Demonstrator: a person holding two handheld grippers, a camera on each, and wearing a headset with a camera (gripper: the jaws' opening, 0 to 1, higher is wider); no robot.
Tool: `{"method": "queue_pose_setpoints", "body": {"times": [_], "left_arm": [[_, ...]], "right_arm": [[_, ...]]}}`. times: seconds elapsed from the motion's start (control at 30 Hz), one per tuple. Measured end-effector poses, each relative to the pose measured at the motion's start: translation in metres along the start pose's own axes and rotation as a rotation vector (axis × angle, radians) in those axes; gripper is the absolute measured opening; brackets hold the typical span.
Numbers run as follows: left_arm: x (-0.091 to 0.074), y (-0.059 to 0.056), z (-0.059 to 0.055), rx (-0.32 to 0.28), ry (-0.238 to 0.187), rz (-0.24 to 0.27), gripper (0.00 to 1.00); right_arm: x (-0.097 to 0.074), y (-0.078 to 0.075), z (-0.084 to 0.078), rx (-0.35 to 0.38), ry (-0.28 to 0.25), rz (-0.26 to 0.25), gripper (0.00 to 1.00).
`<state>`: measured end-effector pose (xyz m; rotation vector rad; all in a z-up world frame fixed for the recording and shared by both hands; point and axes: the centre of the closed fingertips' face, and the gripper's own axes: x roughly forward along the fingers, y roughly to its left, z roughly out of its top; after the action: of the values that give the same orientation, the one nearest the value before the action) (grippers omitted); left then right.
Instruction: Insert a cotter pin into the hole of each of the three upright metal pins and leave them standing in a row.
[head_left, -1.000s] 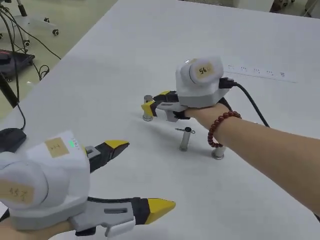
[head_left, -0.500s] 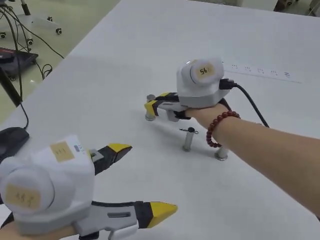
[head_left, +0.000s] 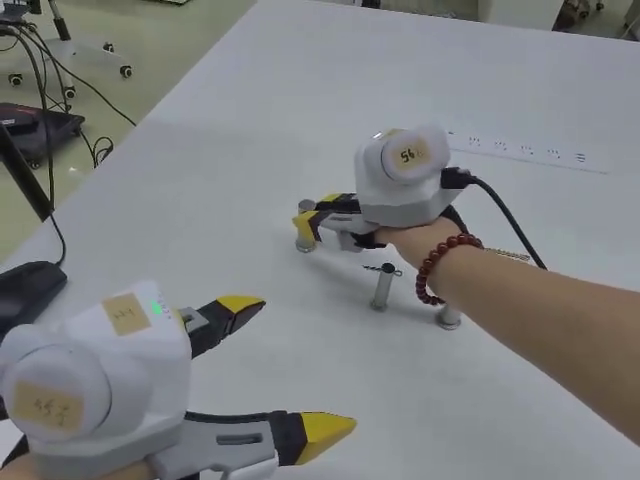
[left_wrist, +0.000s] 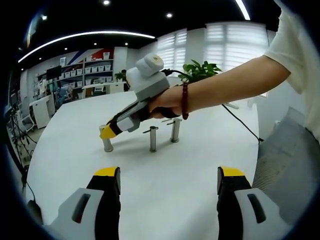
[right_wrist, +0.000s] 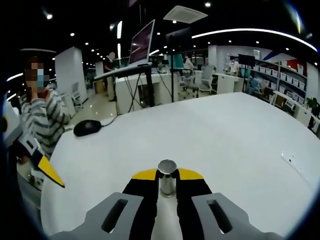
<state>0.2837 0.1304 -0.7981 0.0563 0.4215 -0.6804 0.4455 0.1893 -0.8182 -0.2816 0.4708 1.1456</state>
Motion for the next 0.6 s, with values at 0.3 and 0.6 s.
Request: {"method": "queue_pose_setpoints", "body": {"times": [0.3, 0.6], "left_arm": [[-0.001, 0.001, 0.003, 0.007, -0.007, 0.010, 0.79], [-0.004, 0.001, 0.007, 0.012, -0.012, 0.023, 0.79]], "right_arm": [[-0.014, 0.027, 0.008, -0.052, -0.010, 0.104, 0.13], [-0.031, 0.048, 0.012, -0.087, -0.032, 0.203, 0.13]]}}
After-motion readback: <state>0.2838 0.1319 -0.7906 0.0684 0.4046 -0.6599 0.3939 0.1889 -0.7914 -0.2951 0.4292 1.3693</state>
